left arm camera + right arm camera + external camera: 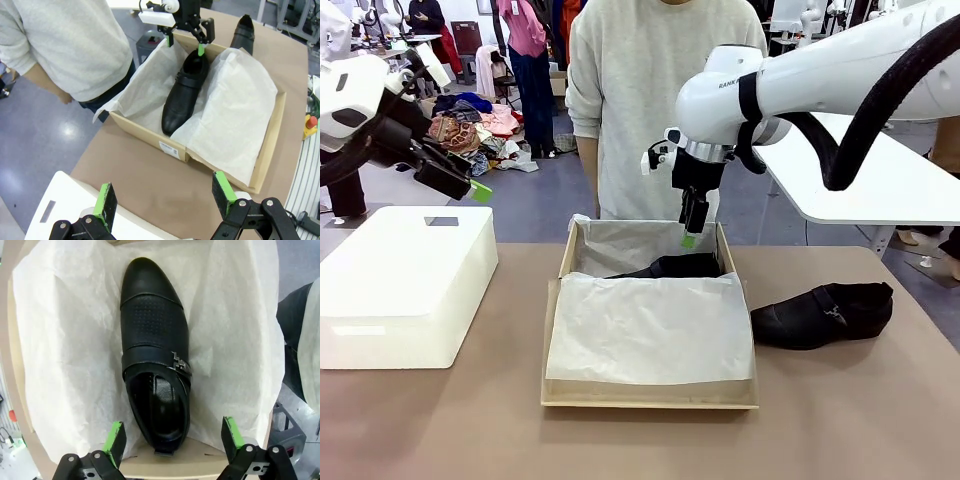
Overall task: Pack the shoes into the box.
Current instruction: Place the other shoe of the Shoes into the Shoes Box.
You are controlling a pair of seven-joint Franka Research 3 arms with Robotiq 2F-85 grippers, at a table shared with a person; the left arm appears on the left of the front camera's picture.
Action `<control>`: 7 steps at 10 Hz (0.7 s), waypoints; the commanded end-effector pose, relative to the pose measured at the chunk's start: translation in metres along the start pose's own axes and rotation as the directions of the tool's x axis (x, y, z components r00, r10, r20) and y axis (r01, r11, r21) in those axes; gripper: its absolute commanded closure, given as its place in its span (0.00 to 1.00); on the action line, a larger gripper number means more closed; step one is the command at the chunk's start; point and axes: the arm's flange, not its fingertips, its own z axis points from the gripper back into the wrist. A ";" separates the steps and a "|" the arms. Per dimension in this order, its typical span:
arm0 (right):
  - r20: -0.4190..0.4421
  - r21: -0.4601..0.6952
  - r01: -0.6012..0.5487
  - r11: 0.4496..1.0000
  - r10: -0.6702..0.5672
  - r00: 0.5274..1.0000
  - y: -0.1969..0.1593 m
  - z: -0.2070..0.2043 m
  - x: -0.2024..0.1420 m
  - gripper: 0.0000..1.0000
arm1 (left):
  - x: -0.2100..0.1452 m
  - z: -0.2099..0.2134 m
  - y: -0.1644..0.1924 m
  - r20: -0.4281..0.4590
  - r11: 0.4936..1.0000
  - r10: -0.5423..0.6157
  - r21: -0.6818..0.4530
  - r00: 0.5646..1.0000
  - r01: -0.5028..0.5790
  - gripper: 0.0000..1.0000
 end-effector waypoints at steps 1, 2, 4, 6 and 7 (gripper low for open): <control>-0.008 -0.005 -0.004 1.000 0.004 1.000 0.000 -0.004 0.002 0.00 | -0.002 0.000 0.000 0.014 1.000 -0.007 -0.012 1.000 0.007 0.00; -0.007 -0.009 -0.021 1.000 0.021 1.000 0.001 0.014 -0.002 0.00 | -0.002 0.000 0.000 0.014 1.000 -0.007 -0.012 1.000 0.007 0.00; -0.020 -0.013 -0.049 0.999 0.049 0.999 0.005 0.051 -0.014 0.00 | -0.002 0.000 0.000 0.014 1.000 -0.007 -0.012 1.000 0.007 0.00; -0.039 -0.010 -0.069 0.998 0.068 0.997 0.013 0.081 -0.030 0.00 | -0.002 0.000 0.000 0.014 1.000 -0.007 -0.012 1.000 0.007 0.00; -0.059 -0.030 -0.059 0.998 0.057 0.997 0.016 0.091 -0.038 0.00 | -0.002 0.000 0.000 0.014 1.000 -0.007 -0.012 1.000 0.007 0.00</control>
